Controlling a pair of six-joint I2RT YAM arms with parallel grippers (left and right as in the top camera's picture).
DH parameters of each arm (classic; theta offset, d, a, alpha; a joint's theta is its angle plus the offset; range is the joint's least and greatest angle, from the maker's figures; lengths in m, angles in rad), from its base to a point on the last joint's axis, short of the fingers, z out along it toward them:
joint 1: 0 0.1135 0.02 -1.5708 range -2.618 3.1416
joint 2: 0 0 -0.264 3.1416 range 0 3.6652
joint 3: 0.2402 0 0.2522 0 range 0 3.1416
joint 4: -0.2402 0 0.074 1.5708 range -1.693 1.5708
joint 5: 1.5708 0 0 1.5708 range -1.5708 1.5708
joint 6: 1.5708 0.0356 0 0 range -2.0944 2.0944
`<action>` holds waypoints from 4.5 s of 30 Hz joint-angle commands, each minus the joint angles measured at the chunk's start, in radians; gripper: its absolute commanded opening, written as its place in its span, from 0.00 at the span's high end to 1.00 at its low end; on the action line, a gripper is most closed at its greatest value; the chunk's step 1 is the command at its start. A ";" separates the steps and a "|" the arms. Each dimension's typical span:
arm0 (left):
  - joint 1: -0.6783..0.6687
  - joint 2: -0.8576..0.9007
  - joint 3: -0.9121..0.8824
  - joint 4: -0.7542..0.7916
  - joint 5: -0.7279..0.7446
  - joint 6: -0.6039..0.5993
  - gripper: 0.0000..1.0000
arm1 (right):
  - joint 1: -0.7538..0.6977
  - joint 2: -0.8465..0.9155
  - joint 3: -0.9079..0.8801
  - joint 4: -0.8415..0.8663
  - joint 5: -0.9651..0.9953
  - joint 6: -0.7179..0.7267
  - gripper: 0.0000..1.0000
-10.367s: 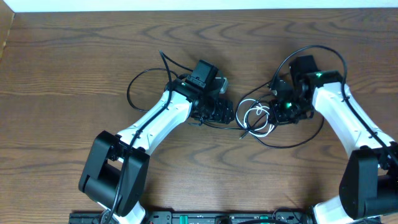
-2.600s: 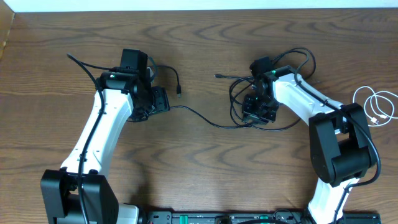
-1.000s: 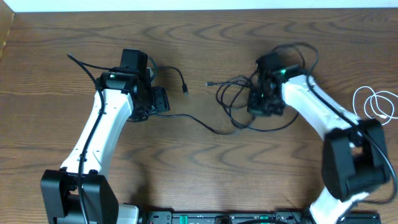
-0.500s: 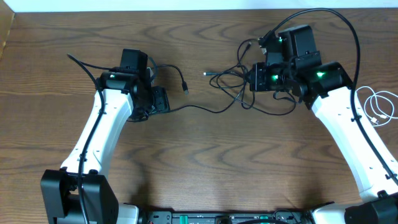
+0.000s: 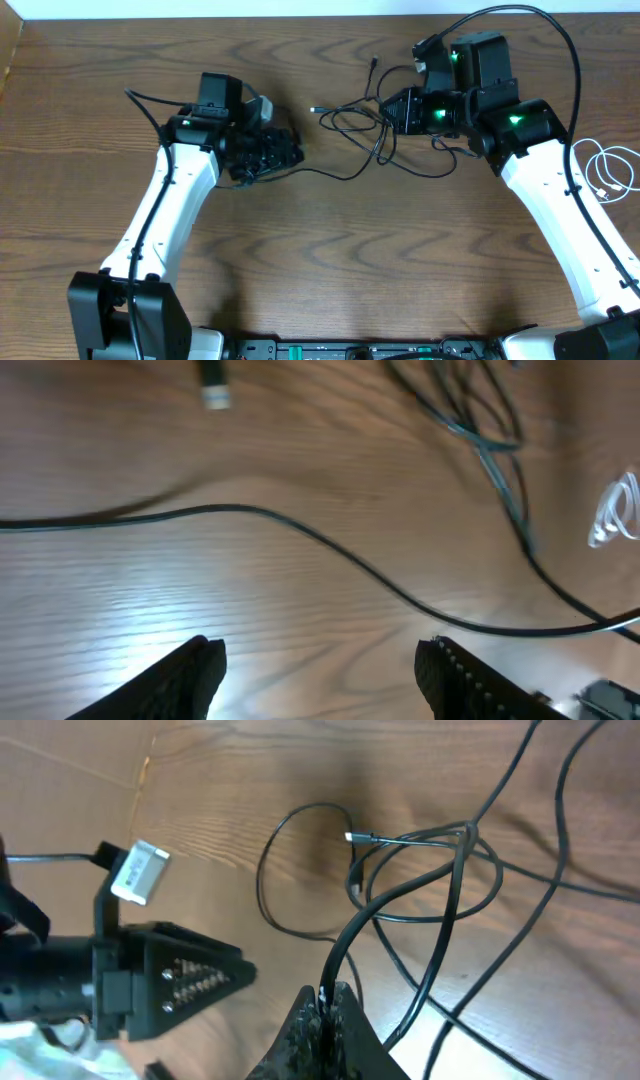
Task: Untangle cables
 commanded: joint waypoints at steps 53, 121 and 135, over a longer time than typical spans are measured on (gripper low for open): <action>-0.215 0.225 0.009 0.521 -0.143 -1.056 0.34 | 0.018 -0.001 0.006 0.016 -0.147 0.293 0.99; 0.050 -0.364 0.009 0.217 0.305 -0.093 0.93 | 0.037 0.285 0.005 -0.002 0.074 -0.771 0.16; 0.050 -0.364 0.009 0.204 0.304 -0.093 0.93 | 0.052 0.306 0.005 0.057 0.077 -1.056 0.09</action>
